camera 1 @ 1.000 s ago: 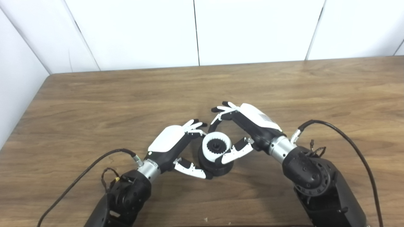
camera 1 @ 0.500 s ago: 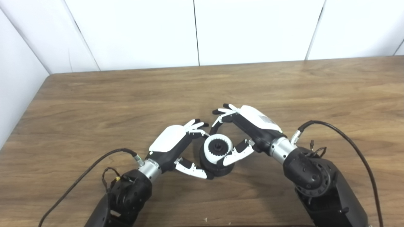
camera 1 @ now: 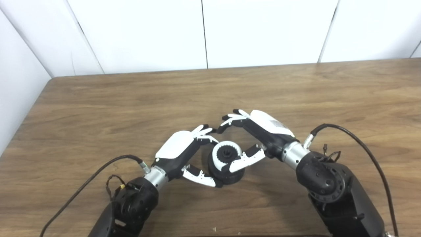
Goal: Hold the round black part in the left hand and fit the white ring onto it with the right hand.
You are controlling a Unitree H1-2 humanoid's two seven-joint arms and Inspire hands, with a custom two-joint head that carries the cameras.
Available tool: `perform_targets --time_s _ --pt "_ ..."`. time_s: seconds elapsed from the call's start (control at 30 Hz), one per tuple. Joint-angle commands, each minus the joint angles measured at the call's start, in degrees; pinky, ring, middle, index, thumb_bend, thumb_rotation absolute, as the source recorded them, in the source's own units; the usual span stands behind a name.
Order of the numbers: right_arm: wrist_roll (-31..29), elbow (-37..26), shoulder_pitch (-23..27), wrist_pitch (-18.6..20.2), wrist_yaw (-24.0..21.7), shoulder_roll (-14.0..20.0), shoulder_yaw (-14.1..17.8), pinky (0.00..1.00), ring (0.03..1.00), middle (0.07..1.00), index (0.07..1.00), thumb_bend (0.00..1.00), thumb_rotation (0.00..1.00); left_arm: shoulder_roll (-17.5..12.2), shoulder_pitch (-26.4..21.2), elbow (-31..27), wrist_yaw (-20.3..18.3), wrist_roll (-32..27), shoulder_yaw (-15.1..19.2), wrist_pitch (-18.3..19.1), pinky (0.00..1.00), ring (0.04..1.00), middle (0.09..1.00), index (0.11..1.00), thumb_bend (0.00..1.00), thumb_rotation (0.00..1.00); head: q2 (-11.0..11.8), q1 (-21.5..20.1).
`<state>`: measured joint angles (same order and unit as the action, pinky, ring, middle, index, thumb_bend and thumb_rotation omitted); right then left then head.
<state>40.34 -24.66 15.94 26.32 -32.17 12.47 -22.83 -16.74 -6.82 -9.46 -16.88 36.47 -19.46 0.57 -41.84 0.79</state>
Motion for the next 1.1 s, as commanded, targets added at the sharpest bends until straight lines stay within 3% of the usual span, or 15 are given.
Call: perform_targets --time_s 0.0,0.27,0.5,0.93,1.07 --pt "-0.97 -0.83 1.76 -0.11 0.75 -0.06 1.52 0.97 1.000 0.913 0.749 1.00 0.40 -0.36 -0.30 -0.42 -0.07 -0.22 0.15 -0.01 0.90 0.988 0.930 0.635 0.79 0.34 -0.08 0.04" --pt "-3.16 -1.20 1.17 -0.01 1.32 0.34 4.64 0.97 0.992 0.930 0.799 0.99 0.39 -0.15 -0.15 -0.46 -0.22 -0.29 0.42 0.67 0.91 0.984 0.921 0.684 0.82 0.37 0.12 0.16" --pt "-3.96 -0.86 1.23 -0.14 1.80 0.71 6.08 0.96 0.985 0.929 0.785 1.00 0.39 -0.39 -0.38 -0.79 -0.86 -0.62 0.94 1.74 0.89 0.971 0.914 0.750 0.96 0.43 0.21 0.36" --pt "-4.88 -0.67 1.30 -0.21 2.27 1.39 7.63 0.88 0.979 0.921 0.757 1.00 0.42 -1.55 -1.35 -3.22 -6.72 -3.02 1.83 7.30 0.91 0.987 0.940 0.883 1.00 0.40 0.37 0.38" --pt "-8.92 -0.37 0.37 0.01 3.21 1.58 11.58 0.88 0.966 0.915 0.763 0.99 0.45 -3.53 -1.50 -3.18 -9.33 -8.82 4.60 9.06 0.91 0.979 0.949 0.944 1.00 0.46 0.58 -0.03"
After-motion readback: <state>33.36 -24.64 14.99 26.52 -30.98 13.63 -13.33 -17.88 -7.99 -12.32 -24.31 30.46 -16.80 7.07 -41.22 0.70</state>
